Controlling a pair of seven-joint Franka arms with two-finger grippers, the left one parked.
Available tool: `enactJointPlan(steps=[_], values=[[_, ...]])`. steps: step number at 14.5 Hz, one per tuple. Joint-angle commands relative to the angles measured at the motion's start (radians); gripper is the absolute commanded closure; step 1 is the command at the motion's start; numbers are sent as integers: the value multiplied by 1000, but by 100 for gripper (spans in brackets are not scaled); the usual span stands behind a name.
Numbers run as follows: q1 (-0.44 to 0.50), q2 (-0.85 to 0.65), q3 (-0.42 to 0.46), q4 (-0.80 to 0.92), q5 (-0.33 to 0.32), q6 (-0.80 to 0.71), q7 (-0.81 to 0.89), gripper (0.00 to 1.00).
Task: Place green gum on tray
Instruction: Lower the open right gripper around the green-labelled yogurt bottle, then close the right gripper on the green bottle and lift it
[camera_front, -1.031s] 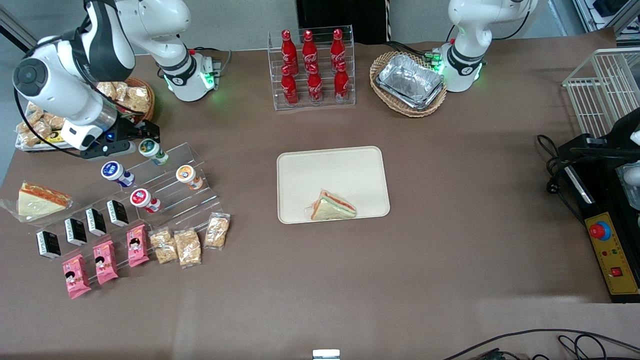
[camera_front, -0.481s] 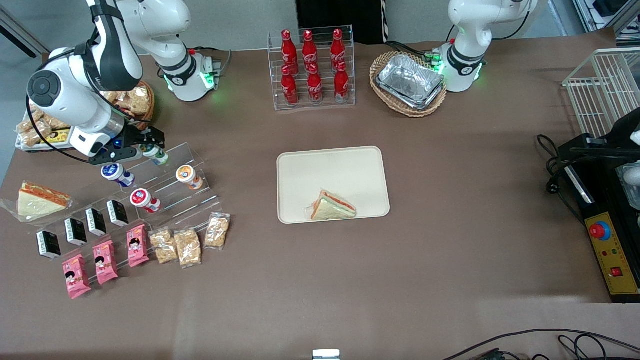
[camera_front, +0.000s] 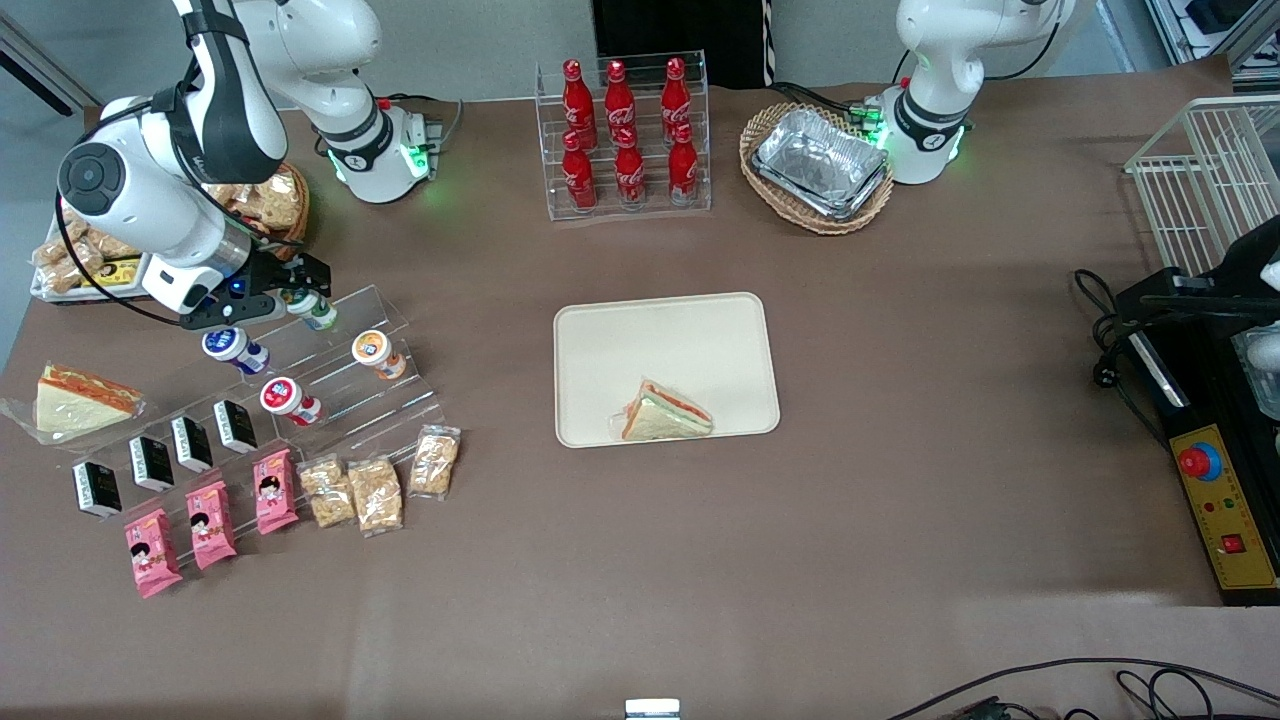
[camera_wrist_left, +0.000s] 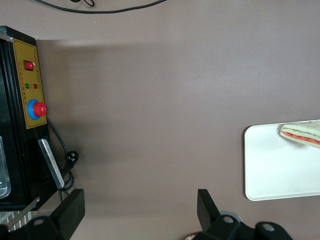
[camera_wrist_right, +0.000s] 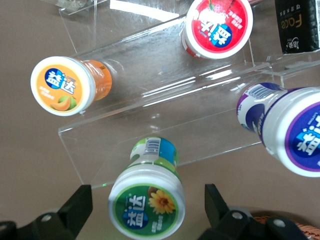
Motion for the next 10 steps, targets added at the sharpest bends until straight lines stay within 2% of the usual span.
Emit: enactJointPlan(steps=[1, 3, 4, 6, 8, 10], values=[[-5, -4, 2, -20, -17, 30, 21, 0], [-5, -4, 2, -24, -17, 31, 21, 2], [-5, -4, 2, -27, -17, 31, 23, 5], [-5, -7, 2, -31, -17, 31, 21, 21], [-4, -10, 4, -34, -18, 31, 21, 44], [-4, -13, 2, -37, -17, 33, 21, 75]])
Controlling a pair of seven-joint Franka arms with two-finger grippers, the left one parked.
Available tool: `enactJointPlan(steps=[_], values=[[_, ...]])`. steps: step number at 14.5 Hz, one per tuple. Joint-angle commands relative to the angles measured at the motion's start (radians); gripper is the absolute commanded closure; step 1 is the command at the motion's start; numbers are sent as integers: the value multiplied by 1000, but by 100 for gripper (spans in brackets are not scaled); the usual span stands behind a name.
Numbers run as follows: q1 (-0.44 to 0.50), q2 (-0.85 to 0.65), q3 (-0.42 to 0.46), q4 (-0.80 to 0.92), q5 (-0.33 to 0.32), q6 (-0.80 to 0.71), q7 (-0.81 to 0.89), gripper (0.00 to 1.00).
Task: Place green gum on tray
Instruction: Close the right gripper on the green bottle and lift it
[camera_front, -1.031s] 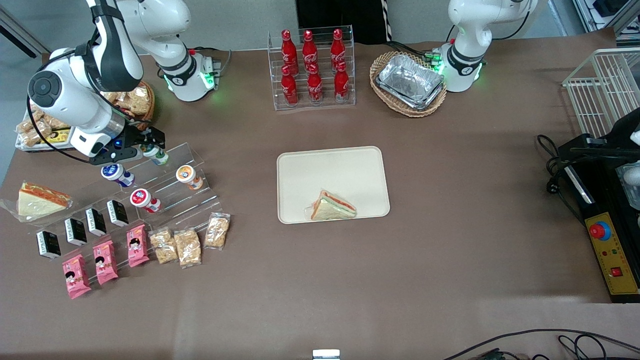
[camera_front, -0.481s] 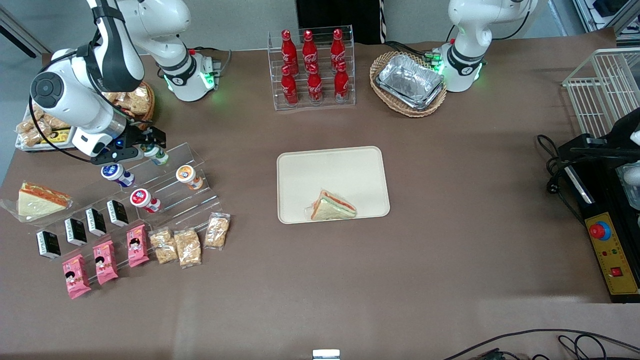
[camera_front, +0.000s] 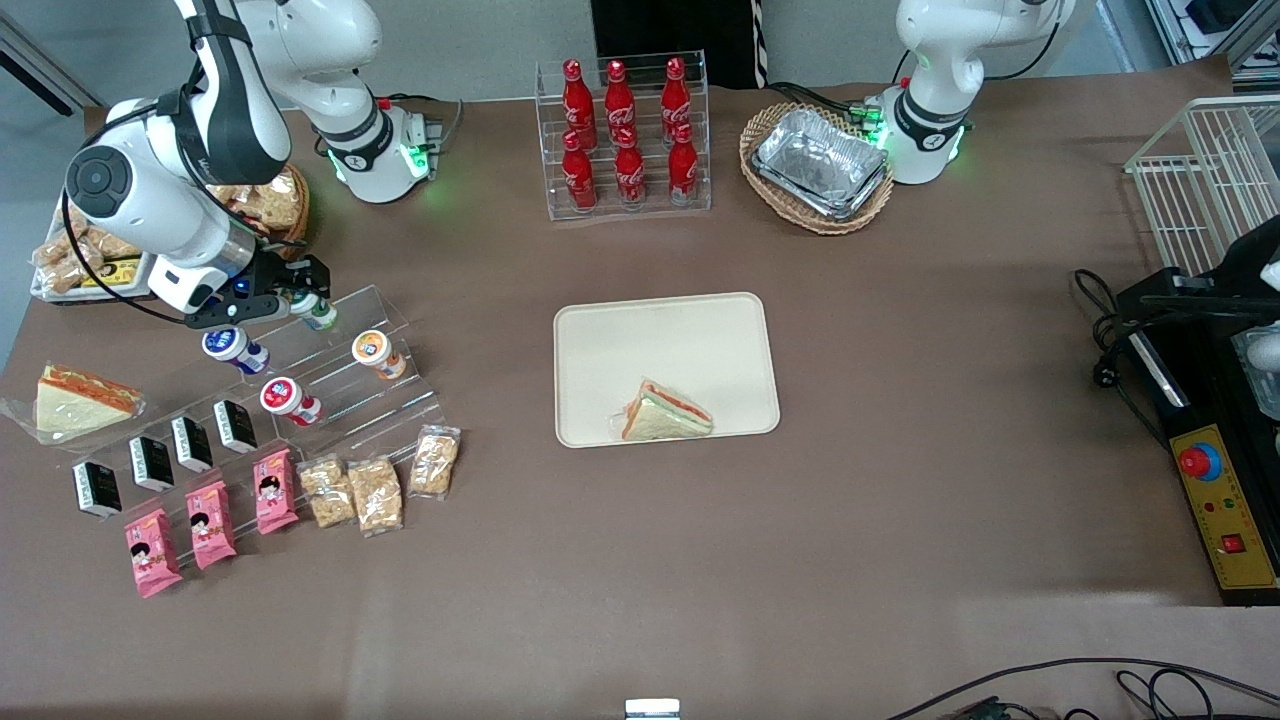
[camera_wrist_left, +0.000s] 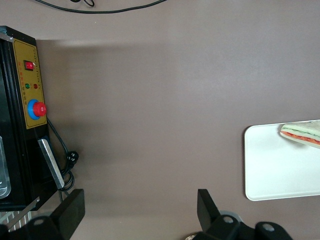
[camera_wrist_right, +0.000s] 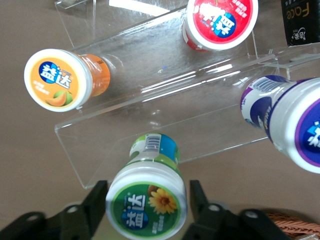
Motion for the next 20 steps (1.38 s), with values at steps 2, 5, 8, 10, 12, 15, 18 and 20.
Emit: enactJointPlan(steps=[2, 5, 8, 10, 12, 15, 18, 20], values=[[-5, -12, 2, -20, -16, 33, 14, 97], [-16, -19, -21, 0, -16, 22, 2, 100], [-19, -35, -25, 105, -16, -102, -2, 100], [-18, -35, -24, 199, -18, -215, -1, 100], [-15, -29, -19, 309, -16, -341, 2, 100], [-8, 5, 17, 496, -9, -495, 20, 100], [-8, 45, 51, 606, -1, -585, 80, 100], [-8, 56, 117, 635, 11, -593, 150, 100]])
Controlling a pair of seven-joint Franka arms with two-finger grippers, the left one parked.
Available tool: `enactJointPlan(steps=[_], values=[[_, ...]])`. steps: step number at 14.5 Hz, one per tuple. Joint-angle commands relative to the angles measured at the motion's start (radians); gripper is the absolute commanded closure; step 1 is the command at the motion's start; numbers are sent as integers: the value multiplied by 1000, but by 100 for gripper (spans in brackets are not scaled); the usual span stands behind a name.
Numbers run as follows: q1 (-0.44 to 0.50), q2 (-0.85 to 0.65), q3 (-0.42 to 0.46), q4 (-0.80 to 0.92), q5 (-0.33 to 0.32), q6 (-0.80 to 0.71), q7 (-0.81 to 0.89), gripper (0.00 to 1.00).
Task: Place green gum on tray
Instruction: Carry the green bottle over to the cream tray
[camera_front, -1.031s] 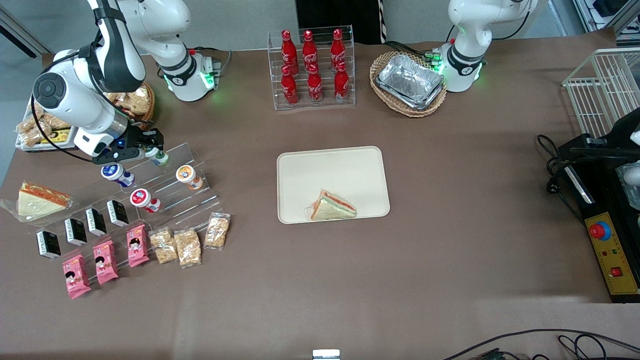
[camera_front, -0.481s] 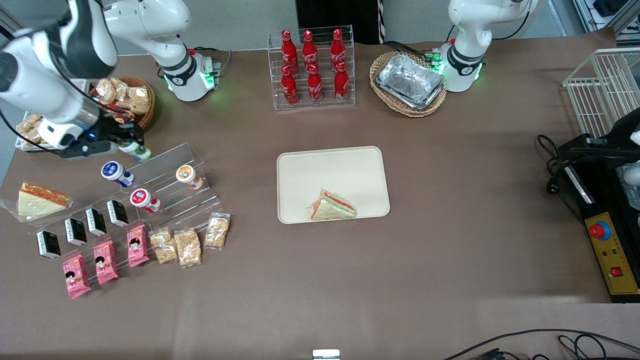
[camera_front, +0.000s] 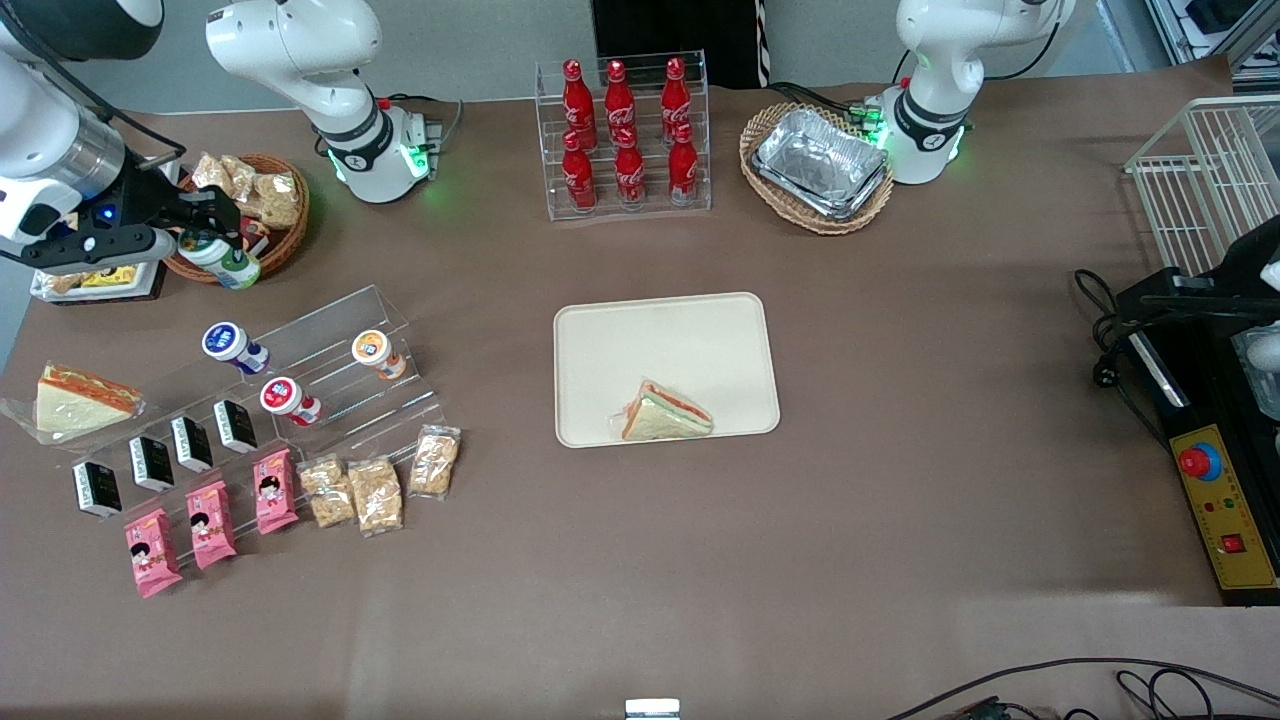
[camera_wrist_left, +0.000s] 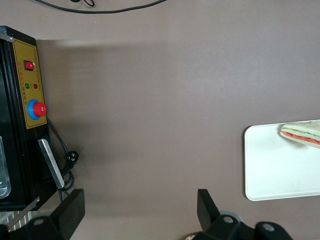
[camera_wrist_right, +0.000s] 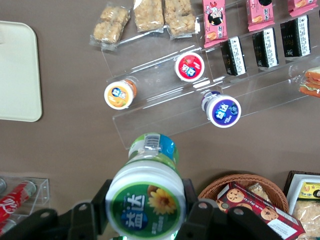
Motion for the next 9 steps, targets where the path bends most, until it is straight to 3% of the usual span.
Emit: enactJointPlan(steps=[1, 6, 9], values=[[1, 74, 108, 116, 36, -54, 148, 100], [1, 243, 344, 335, 101, -116, 543, 100], [1, 353, 508, 371, 92, -53, 800, 100]])
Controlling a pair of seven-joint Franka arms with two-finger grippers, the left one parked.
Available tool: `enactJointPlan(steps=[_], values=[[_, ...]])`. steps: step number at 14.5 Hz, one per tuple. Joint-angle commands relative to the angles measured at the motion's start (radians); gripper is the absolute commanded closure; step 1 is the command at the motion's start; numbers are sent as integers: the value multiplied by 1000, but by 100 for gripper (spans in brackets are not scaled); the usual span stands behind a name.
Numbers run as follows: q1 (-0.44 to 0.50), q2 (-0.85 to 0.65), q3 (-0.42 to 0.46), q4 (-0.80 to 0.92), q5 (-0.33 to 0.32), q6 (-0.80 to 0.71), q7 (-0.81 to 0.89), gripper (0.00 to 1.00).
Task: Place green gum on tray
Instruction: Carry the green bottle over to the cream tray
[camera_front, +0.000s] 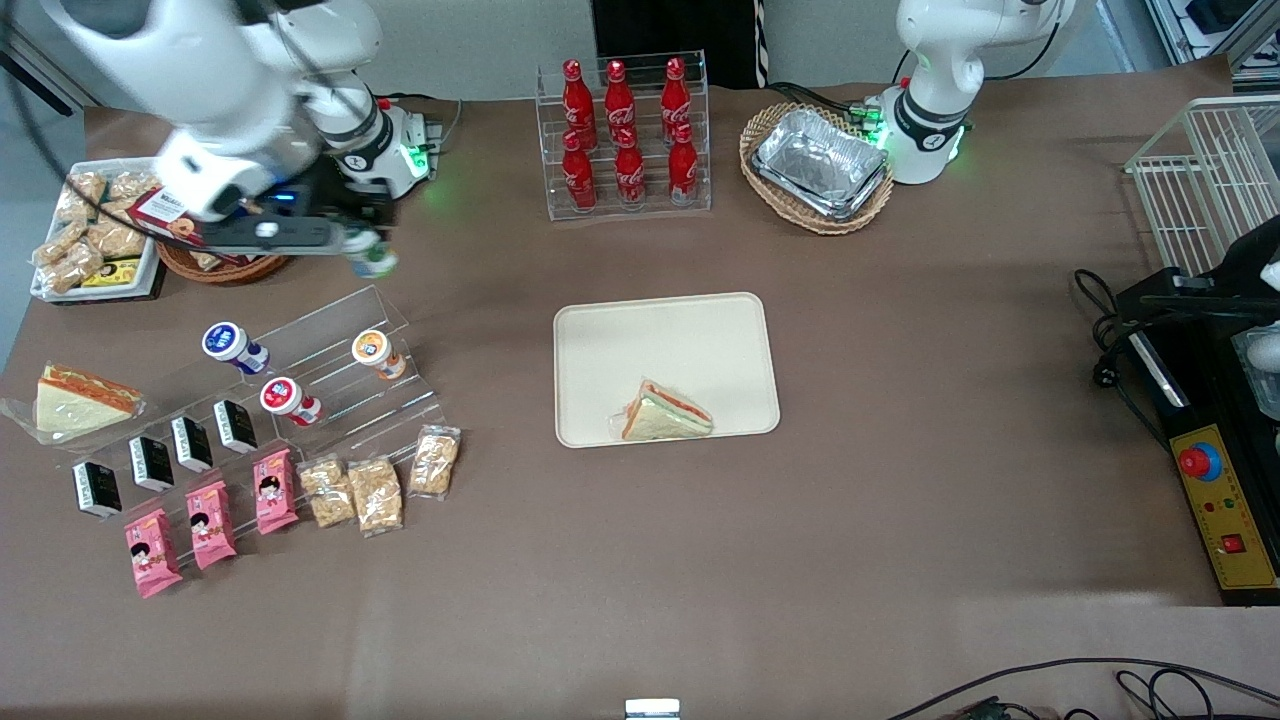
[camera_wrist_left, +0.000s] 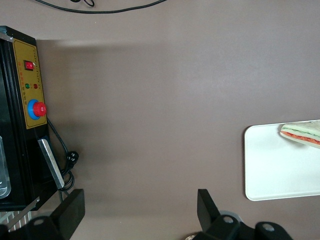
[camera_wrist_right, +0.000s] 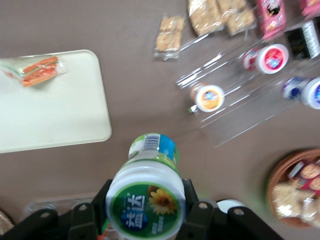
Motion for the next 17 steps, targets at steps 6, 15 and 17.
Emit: enactJointPlan(steps=[6, 15, 17], values=[[121, 373, 221, 40, -148, 308, 484, 100], [200, 642, 219, -127, -320, 755, 661, 100], [198, 652, 215, -183, -322, 849, 661, 100]])
